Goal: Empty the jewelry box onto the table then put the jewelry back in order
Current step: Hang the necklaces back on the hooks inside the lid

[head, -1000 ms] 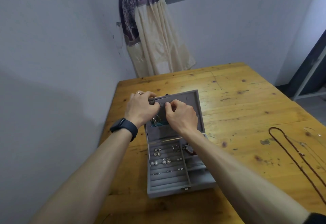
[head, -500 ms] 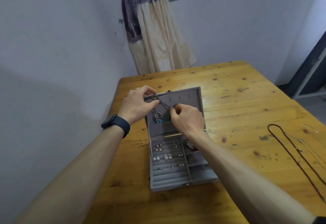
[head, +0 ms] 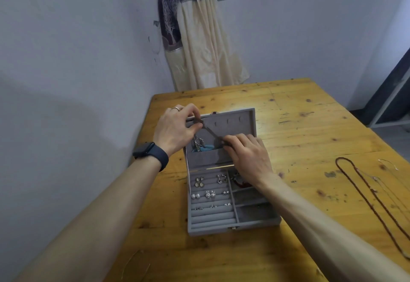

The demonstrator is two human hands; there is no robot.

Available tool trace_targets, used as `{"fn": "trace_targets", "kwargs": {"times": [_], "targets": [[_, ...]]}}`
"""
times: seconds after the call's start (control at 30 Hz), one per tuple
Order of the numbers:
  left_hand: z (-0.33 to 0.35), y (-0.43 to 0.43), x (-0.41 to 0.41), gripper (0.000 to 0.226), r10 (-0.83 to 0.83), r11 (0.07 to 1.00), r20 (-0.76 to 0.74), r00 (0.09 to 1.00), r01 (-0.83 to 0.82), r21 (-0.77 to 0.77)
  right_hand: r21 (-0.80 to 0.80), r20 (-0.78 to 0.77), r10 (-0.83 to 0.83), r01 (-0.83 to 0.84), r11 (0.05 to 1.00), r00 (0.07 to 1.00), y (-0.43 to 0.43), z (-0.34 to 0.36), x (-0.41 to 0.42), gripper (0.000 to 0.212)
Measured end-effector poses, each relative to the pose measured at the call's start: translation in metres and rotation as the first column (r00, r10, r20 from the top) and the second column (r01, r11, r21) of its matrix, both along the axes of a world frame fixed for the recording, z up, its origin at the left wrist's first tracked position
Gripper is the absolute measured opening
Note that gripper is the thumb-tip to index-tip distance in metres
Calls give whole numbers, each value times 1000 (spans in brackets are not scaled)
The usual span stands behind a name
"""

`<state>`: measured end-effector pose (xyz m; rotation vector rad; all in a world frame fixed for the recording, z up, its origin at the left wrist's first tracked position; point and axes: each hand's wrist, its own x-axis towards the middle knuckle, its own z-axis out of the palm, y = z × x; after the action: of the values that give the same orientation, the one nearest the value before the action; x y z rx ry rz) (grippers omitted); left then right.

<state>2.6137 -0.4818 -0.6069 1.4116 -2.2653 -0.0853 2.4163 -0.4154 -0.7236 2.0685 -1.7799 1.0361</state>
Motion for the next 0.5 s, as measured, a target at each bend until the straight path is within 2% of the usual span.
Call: {"fn": "trace_targets", "kwargs": {"times": [0.17,0.33,0.5], "targets": [[2,-2,2,12,-11,998,-77,997,16,62,121,24,-4,1,993,1000,-4,16,1,16],[3,3,6,3,-33,999,-87,996,34,5,219,-76,85,-67,973,993,4,27,8,30],[2,9,7,10,-53,997,-28,998,52,-61,266,-48,66,-51,963,997,13,25,11,37]]}}
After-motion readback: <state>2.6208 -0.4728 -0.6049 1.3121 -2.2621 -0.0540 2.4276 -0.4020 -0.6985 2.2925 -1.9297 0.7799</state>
